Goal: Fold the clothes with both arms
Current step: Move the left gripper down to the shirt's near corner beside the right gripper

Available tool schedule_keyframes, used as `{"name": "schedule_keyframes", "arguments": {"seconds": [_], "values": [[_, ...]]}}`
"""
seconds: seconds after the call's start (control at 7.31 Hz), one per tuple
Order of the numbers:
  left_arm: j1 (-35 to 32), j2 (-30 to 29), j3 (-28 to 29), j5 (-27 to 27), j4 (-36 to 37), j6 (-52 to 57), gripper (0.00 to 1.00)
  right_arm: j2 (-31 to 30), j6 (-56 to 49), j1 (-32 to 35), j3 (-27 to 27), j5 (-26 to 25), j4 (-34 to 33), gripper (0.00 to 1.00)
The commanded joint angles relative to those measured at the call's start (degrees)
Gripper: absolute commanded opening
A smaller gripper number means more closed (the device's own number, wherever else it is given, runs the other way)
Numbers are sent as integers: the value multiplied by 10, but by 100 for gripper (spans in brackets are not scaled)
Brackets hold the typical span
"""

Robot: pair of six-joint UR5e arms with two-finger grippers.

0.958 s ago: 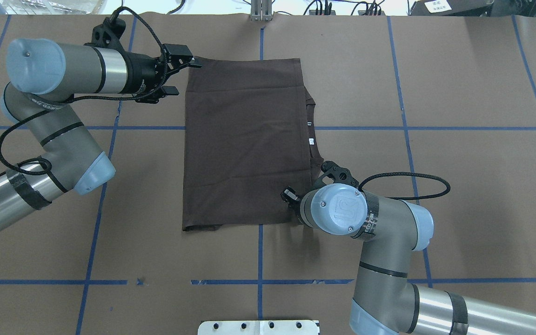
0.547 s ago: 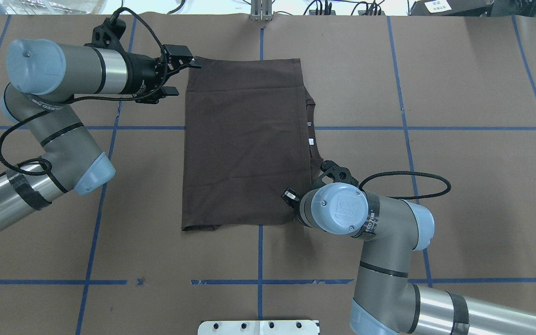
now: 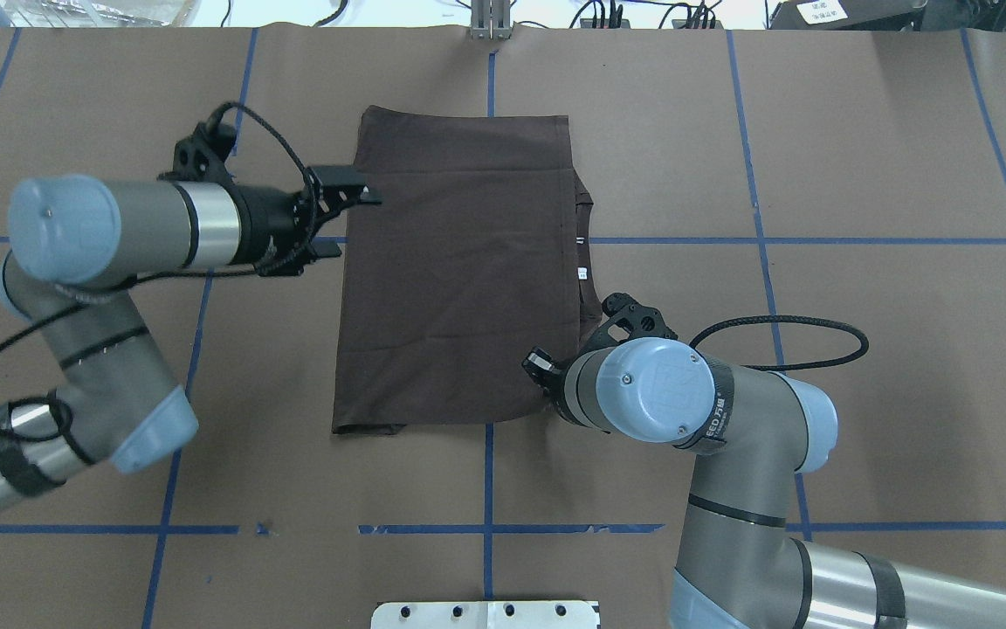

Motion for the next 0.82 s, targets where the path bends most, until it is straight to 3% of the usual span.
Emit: {"name": "schedule_keyframes", "arguments": {"seconds": [0.0,0.14,0.27,0.55,0.68], "values": [[120,62,-104,117,143,-18,100,-13,0,2,19,1,1,0],[149,62,-104,119,215,-20,100,-17,0,1,20,2,2,0],[159,58,-99,119,241,-22,99,-16,0,0,20,2,3,0],[166,61,-92,119,243,-29,94,-16,0,0,20,2,4,0],[181,59,-83,119,243,-42,85,-17,0,1,20,2,4,0]]}}
